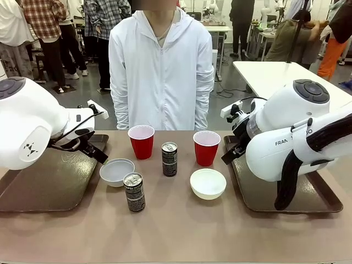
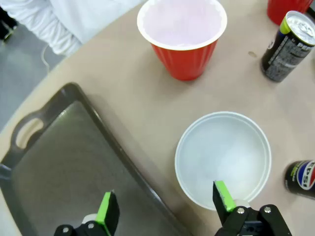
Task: Prepare tableware on both trays.
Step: Pick up a Picnic Bowl from the table and place it on a Handle tray.
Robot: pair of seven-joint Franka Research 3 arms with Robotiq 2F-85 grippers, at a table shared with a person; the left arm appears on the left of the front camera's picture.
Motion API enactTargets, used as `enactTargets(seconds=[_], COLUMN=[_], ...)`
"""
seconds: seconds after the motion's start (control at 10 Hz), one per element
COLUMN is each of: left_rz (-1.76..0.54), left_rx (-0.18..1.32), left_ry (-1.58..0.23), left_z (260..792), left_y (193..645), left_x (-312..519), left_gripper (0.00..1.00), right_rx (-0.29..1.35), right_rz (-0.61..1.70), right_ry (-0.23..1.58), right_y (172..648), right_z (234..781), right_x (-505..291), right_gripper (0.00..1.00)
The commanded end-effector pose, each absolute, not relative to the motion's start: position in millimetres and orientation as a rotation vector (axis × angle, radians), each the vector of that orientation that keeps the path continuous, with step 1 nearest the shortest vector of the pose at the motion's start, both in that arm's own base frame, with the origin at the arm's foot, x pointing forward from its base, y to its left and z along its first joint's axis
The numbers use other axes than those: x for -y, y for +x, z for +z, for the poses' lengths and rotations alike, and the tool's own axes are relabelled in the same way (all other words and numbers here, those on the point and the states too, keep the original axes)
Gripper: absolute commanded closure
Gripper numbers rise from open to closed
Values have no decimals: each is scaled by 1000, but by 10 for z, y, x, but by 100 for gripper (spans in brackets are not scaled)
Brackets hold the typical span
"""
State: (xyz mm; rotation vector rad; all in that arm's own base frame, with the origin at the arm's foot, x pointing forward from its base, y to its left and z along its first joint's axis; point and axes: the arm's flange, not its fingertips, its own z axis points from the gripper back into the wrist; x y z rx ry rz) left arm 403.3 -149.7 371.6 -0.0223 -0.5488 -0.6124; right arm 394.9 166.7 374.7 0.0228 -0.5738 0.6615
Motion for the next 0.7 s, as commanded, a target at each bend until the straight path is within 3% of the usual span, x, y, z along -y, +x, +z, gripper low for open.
enactTargets(seconds=[0.0,0.6], left_rz=[-612,-612], left_rx=[549,549], left_ry=[-22,-22], left_z=[3716,3716], left_y=[4032,4032], left_x=[1497,1497], left_gripper=[0,0], right_rx=[574,574], right_rz=[661,661], right_ry=[23,23], right_y=[3949,3949], right_z=[3746,3746], right_x=[-1667,-1667], right_gripper=[0,0])
